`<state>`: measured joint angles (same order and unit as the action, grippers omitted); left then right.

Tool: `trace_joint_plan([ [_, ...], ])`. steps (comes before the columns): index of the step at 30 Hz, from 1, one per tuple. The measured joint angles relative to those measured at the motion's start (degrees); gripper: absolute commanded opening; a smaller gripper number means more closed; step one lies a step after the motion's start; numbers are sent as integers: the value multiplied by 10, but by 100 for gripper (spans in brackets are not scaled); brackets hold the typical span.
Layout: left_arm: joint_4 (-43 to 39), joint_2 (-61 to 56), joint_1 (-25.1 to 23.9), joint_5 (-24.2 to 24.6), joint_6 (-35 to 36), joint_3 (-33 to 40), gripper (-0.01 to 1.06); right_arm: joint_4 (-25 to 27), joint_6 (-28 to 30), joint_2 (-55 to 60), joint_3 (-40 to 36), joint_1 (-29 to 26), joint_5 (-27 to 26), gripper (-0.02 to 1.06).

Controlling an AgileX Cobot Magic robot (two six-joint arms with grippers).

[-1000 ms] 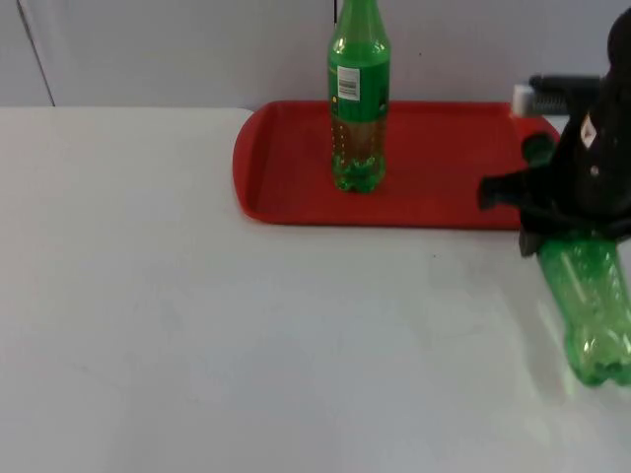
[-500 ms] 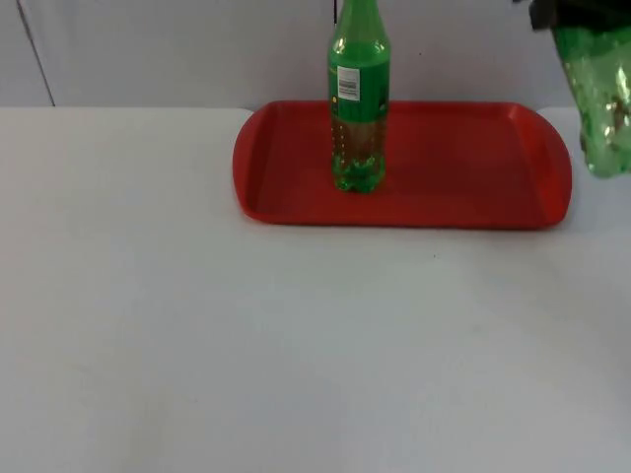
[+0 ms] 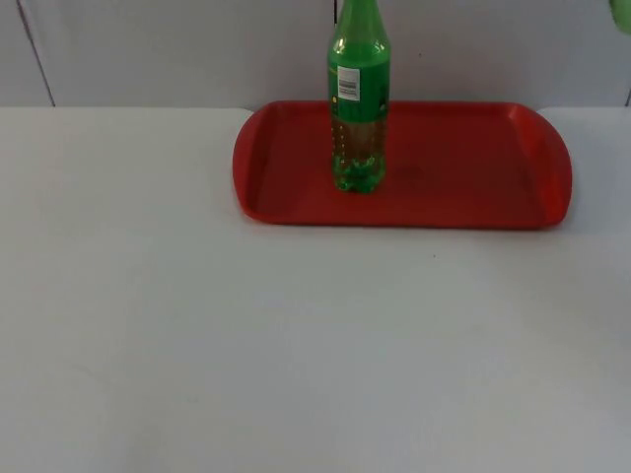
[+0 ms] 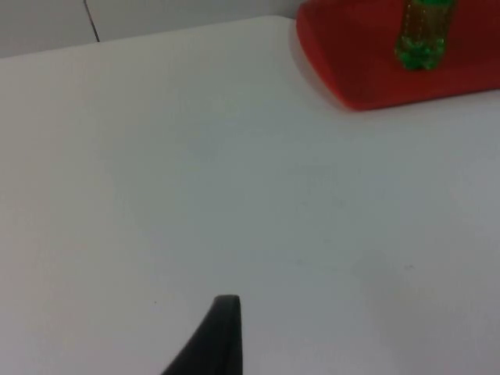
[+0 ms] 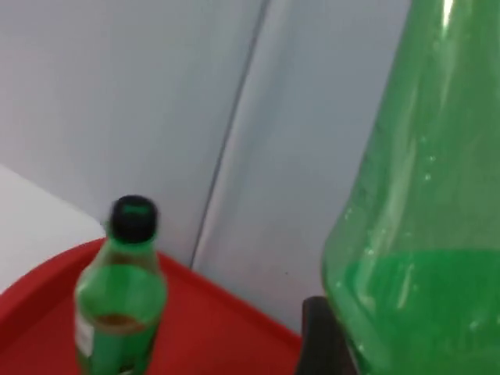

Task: Place the bottle upright on the tray.

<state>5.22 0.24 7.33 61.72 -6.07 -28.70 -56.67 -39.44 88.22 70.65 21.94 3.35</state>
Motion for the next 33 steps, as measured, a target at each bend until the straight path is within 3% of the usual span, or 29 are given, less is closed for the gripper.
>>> trace_joint_plan([
  [3,0,0,0,0,0,0,105,-3,-47,0,0,-53,-68,0],
  [4,0,0,0,0,0,0,105,-3,-47,0,0,-53,-68,0],
  [7,0,0,0,0,0,0,105,11,-60,4,0,-102,-168,0],
  [8,0,0,0,0,0,0,105,11,-60,4,0,-102,-168,0],
  [11,0,0,0,0,0,0,105,54,-51,31,0,-145,-289,0],
  [12,0,0,0,0,0,0,105,54,-51,31,0,-145,-289,0],
  [15,0,0,0,0,0,0,105,100,-1,73,0,-159,-372,0],
  [18,0,0,0,0,0,0,105,140,68,111,0,-159,-419,0],
  [21,0,0,0,0,0,0,105,231,148,181,0,-159,-544,0],
  [22,0,0,0,0,0,0,105,231,148,181,0,-159,-544,0],
  [25,0,0,0,0,0,0,105,328,162,243,0,-159,-635,0],
  [29,0,0,0,0,0,0,105,387,172,301,0,-159,-658,0],
  [33,0,0,0,0,0,0,105,385,186,366,11,-159,-660,0],
])
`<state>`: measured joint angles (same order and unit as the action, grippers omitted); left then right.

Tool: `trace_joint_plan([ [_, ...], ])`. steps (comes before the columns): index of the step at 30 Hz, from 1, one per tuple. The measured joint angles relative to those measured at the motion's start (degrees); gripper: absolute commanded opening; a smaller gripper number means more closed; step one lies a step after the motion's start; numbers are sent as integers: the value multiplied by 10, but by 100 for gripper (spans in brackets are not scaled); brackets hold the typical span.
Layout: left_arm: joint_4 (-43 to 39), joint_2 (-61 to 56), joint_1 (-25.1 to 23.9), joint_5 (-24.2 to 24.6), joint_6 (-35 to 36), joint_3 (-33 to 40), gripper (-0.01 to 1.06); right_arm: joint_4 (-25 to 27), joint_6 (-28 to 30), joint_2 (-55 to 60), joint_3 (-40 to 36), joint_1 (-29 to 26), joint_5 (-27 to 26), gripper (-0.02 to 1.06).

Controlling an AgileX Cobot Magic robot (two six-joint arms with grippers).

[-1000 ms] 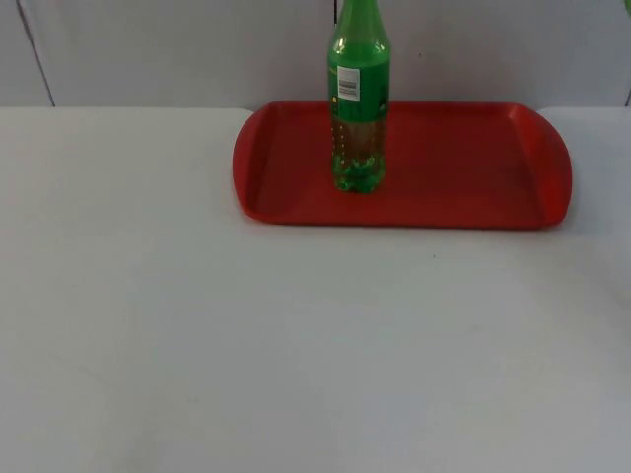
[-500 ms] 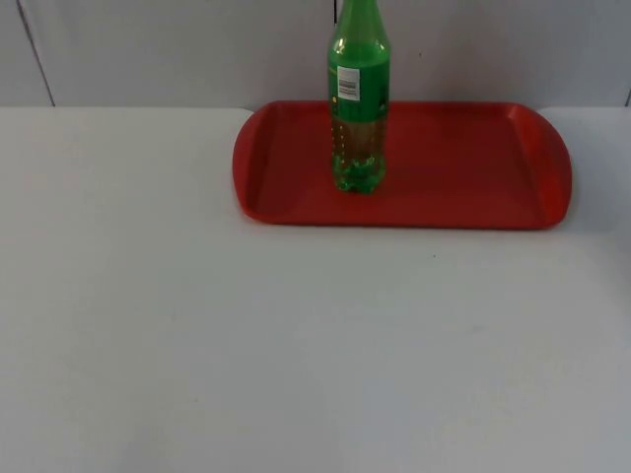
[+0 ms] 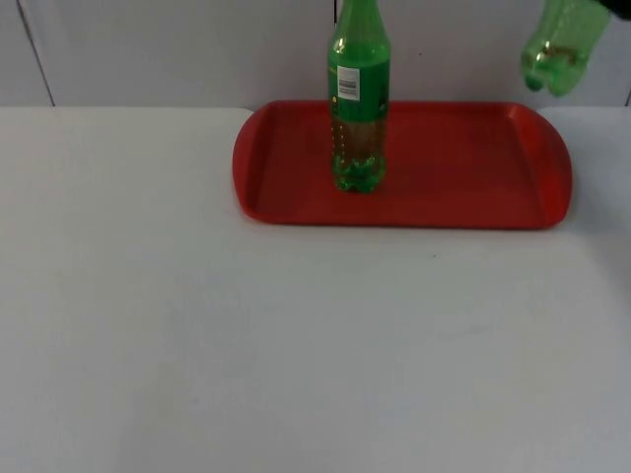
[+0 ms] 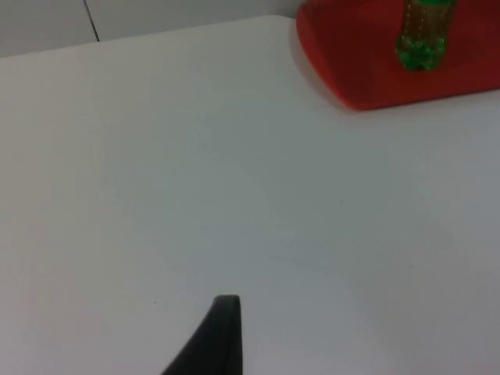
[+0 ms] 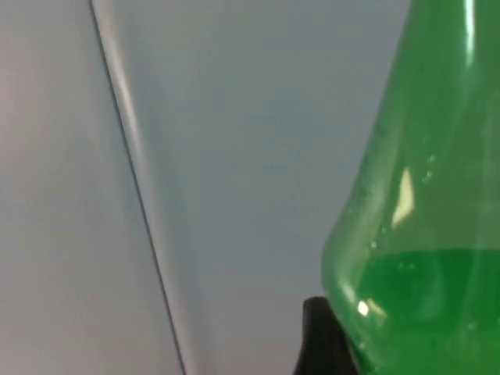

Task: Place the bottle upright on the tray.

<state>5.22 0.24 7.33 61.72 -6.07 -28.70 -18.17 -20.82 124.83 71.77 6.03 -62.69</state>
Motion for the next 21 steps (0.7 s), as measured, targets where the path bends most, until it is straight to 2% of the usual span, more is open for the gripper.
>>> trace_joint_plan([
  [4,0,0,0,0,0,0,105,-22,5,43,23,0,-2,0],
  [12,0,0,0,0,0,0,105,-103,14,101,102,0,-16,0],
  [21,0,0,0,0,0,0,105,-112,14,129,146,1,-4,0],
])
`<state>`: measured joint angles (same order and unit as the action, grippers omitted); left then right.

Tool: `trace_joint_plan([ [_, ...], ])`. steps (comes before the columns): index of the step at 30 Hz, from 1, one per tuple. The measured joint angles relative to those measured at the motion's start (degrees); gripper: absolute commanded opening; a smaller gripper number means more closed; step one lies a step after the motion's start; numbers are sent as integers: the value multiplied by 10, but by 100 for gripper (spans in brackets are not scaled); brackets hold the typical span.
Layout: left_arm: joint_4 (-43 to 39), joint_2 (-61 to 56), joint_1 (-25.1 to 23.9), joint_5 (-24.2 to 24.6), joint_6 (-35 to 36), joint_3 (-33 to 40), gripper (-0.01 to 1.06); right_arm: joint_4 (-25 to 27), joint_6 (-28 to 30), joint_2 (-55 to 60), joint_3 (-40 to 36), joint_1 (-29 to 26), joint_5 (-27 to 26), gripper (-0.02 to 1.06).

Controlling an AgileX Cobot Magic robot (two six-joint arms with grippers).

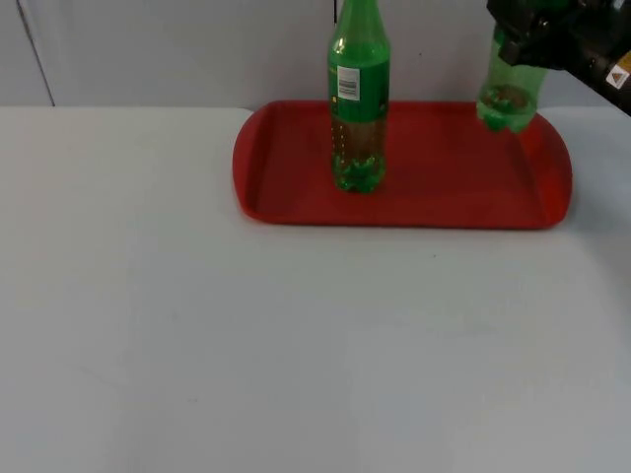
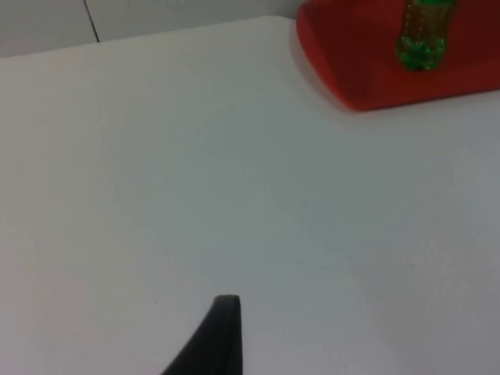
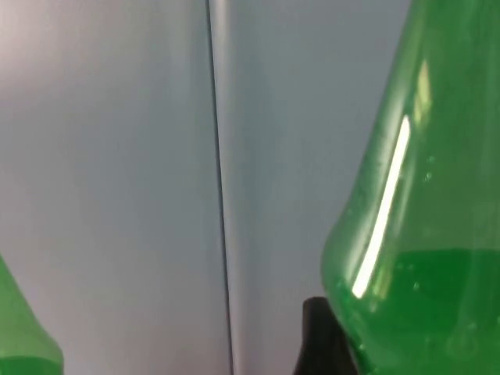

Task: Place the bottle upright on the tray.

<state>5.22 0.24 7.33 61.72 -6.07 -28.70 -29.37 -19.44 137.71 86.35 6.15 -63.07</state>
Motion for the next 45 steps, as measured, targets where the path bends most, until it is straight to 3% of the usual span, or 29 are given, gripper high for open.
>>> trace_joint_plan([
  [15,0,0,0,0,0,0,105,-3,-4,79,59,1,5,0],
  [38,0,0,0,0,0,0,105,-24,4,92,66,9,13,0],
  [42,0,0,0,0,0,0,105,-24,4,92,66,9,13,13],
  [45,0,0,0,0,0,0,105,-24,4,92,66,9,13,40],
])
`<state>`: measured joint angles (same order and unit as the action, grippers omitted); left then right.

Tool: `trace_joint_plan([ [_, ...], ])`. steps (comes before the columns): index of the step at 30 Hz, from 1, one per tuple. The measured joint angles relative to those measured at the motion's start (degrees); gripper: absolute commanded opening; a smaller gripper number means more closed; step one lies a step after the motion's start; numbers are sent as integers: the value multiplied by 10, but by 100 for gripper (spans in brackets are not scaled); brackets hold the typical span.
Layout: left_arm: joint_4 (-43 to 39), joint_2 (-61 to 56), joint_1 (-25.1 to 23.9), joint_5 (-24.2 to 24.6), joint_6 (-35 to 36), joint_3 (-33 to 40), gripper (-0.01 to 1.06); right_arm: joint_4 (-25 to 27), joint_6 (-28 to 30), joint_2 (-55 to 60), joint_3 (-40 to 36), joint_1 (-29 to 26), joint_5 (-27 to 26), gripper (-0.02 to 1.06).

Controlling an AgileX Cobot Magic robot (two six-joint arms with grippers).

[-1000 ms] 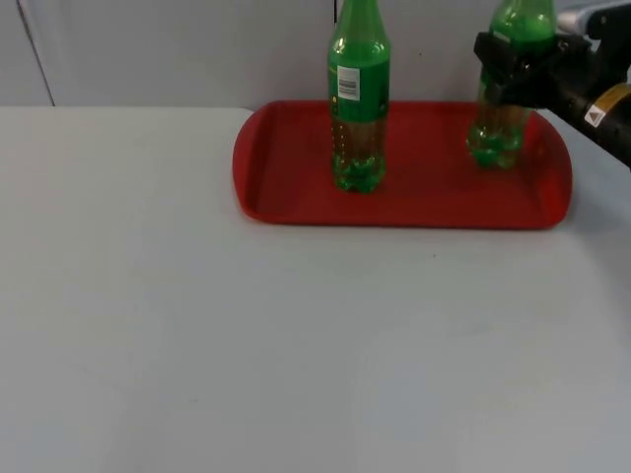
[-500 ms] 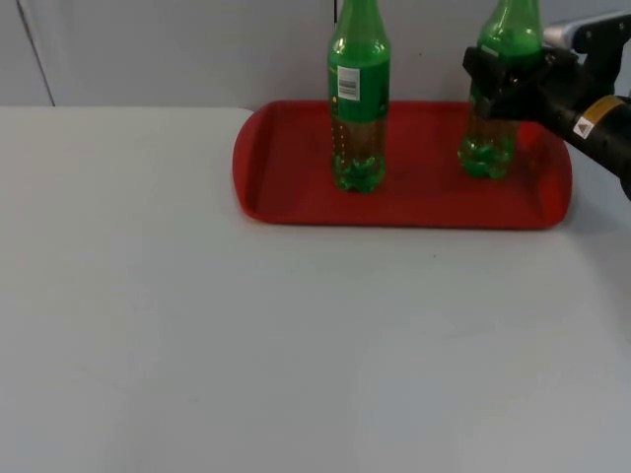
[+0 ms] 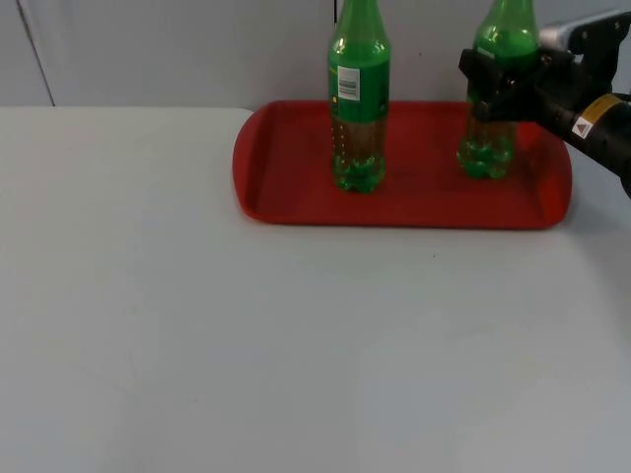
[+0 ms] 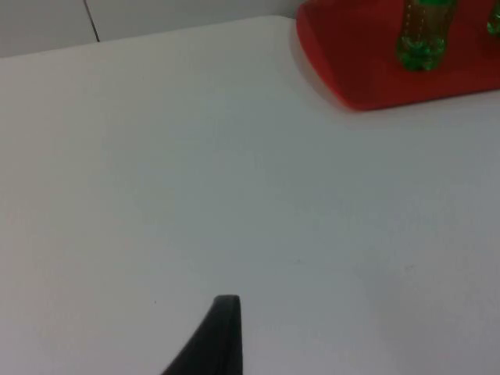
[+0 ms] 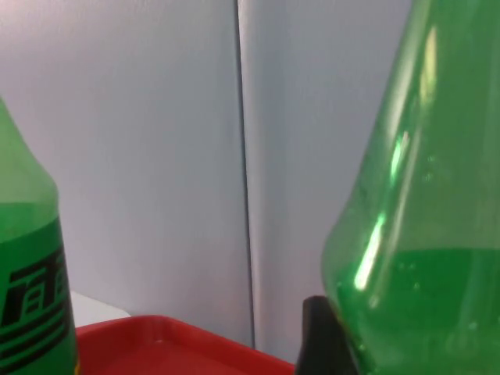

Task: Place the bottle upright on the tray.

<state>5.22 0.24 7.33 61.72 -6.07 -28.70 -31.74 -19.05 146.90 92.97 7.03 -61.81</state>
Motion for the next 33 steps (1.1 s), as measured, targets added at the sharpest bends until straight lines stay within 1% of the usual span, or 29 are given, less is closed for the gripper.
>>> trace_joint_plan([
  [2,0,0,0,0,0,0,105,0,0,0,0,0,0,59],
  [3,0,0,0,0,0,0,105,0,0,0,0,0,0,62],
  [4,0,0,0,0,0,0,105,0,0,0,0,0,0,62],
  [5,0,0,0,0,0,0,105,3,0,0,0,0,2,68],
  [8,0,0,0,0,0,0,105,5,-17,0,0,0,11,69],
  [15,0,0,0,0,0,0,105,0,-30,0,0,0,13,70],
  [16,0,0,0,0,0,0,105,-4,-31,0,0,0,13,72],
  [17,0,0,0,0,0,0,105,-7,-32,0,0,0,13,79],
  [19,0,0,0,0,0,0,105,-9,-32,0,0,0,14,98],
  [20,0,0,0,0,0,0,105,-10,-32,0,0,0,15,98],
  [21,0,0,0,0,0,0,105,-12,-32,0,0,0,15,105],
  [25,0,0,0,0,0,0,105,-28,-35,0,0,0,15,105],
  [29,0,0,0,0,0,0,105,-96,-40,-5,0,0,17,105],
  [30,0,0,0,0,0,0,105,-96,-40,-5,0,0,17,105],
  [33,0,0,0,0,0,0,105,-132,-58,-22,0,0,41,105],
])
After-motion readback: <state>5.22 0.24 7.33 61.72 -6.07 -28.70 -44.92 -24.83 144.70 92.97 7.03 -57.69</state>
